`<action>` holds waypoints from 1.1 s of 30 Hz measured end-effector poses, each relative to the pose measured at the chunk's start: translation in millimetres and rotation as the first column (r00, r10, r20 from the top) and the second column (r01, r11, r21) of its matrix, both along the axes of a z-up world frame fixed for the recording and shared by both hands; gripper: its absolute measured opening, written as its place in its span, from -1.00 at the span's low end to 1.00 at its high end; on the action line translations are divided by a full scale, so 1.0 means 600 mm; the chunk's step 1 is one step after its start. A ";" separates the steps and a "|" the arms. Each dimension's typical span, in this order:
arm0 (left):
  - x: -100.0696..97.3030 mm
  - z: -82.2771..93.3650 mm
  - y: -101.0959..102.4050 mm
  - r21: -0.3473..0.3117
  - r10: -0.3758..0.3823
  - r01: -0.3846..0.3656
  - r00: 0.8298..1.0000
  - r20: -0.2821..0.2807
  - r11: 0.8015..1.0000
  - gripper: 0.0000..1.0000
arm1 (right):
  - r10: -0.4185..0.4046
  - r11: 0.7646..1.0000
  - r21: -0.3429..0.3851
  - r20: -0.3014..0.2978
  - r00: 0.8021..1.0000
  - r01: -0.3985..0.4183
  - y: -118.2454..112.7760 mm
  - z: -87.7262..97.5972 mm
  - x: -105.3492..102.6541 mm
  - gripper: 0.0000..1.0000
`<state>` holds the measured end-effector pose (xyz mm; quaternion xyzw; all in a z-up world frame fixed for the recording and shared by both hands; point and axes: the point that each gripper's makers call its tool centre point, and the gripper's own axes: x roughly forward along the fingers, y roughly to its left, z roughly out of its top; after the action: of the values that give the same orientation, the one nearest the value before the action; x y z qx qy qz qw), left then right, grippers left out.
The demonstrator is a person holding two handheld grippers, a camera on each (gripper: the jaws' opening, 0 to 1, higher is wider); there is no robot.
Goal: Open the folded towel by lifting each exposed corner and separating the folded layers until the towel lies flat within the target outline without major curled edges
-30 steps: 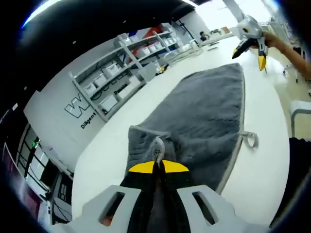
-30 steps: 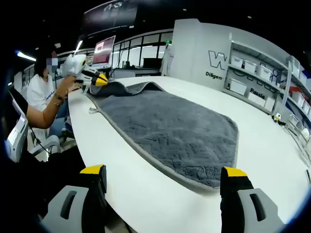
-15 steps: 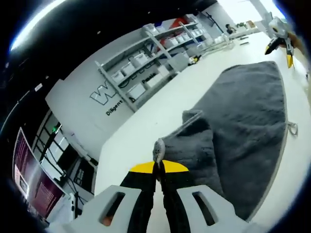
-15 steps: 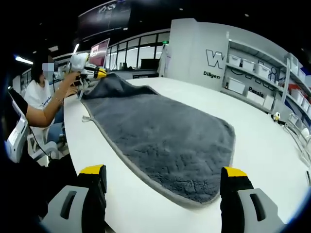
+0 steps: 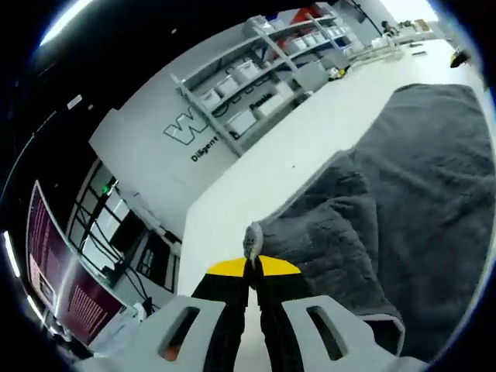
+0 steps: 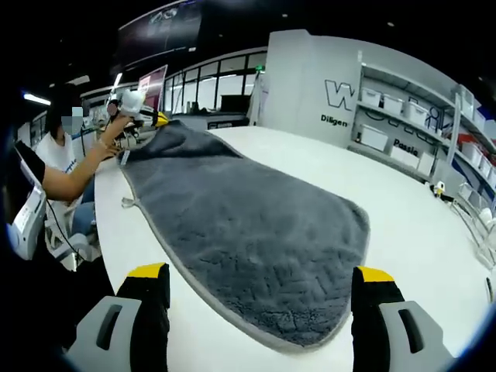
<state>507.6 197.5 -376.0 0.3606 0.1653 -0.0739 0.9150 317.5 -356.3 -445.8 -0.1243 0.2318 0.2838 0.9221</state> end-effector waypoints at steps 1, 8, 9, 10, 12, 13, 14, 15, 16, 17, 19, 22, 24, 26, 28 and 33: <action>0.002 0.000 0.003 0.000 0.004 -0.004 1.000 -0.001 1.000 -0.94 | -0.001 1.000 0.000 0.000 1.000 0.001 -0.001 0.000 0.000 0.98; 0.032 -0.024 0.037 0.037 0.047 -0.046 0.998 -0.033 0.998 -0.94 | -0.011 1.000 -0.003 -0.004 1.000 0.011 -0.007 -0.001 0.002 0.98; 0.038 -0.030 0.044 0.043 0.057 -0.055 0.998 -0.040 0.998 -0.94 | -0.009 1.000 -0.009 -0.005 1.000 0.009 -0.006 -0.001 0.002 0.98; 0.043 -0.034 0.049 0.047 0.063 -0.061 0.997 -0.047 0.997 -0.94 | -0.005 1.000 -0.013 -0.006 1.000 0.005 -0.004 -0.001 0.002 0.98; 0.052 -0.042 0.058 0.056 0.078 -0.075 0.996 -0.050 0.996 -0.94 | 0.001 1.000 -0.015 -0.005 1.000 -0.001 0.000 0.001 0.001 0.98; 0.056 -0.045 0.066 0.068 0.094 -0.091 0.994 -0.053 0.994 -0.94 | 0.003 1.000 -0.016 -0.004 1.000 -0.003 0.001 0.003 0.002 0.98; 0.060 -0.047 0.073 0.081 0.104 -0.100 0.993 -0.051 0.992 -0.94 | 0.004 1.000 -0.017 -0.002 1.000 -0.004 0.003 0.004 0.002 0.98; 0.061 -0.049 0.079 0.091 0.115 -0.109 0.992 -0.055 0.990 -0.94 | 0.006 1.000 -0.018 -0.001 1.000 -0.006 0.004 0.005 0.002 0.98; 0.061 -0.054 0.087 0.104 0.131 -0.123 0.989 -0.074 0.987 -0.94 | 0.009 1.000 -0.020 0.000 1.000 -0.009 0.005 0.005 0.003 0.98; 0.061 -0.056 0.089 0.108 0.134 -0.126 0.988 -0.077 0.986 -0.94 | 0.011 1.000 -0.020 0.001 1.000 -0.011 0.007 0.006 0.003 0.98; 0.066 -0.057 0.103 0.120 0.151 -0.142 0.986 -0.071 0.983 -0.94 | 0.015 1.000 -0.020 0.003 1.000 -0.015 0.010 0.007 0.004 0.98; 0.071 -0.069 0.120 0.122 0.165 -0.153 0.982 -0.092 0.981 -0.94 | 0.020 1.000 -0.024 0.001 1.000 -0.020 0.012 0.006 0.005 0.98; 0.075 -0.078 0.126 0.136 0.167 -0.152 0.980 -0.105 0.979 -0.94 | 0.021 0.999 -0.027 0.000 1.000 -0.021 0.013 0.005 0.006 0.98; 0.080 -0.086 0.131 0.145 0.168 -0.151 0.979 -0.113 0.978 -0.94 | 0.020 0.999 -0.026 0.000 1.000 -0.020 0.013 0.006 0.007 0.98; 0.086 -0.095 0.136 0.145 0.167 -0.149 0.979 -0.121 0.978 -0.93 | 0.020 0.999 -0.025 0.001 1.000 -0.020 0.013 0.007 0.007 0.98; 0.101 -0.120 0.144 0.174 0.168 -0.141 0.975 -0.147 0.974 -0.93 | 0.022 0.999 -0.030 -0.002 1.000 -0.022 0.015 0.006 0.006 0.98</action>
<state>568.0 283.9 -448.0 0.4130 0.2719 -0.0175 0.8690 321.0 -347.4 -442.0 -0.1404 0.2353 0.2907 0.9167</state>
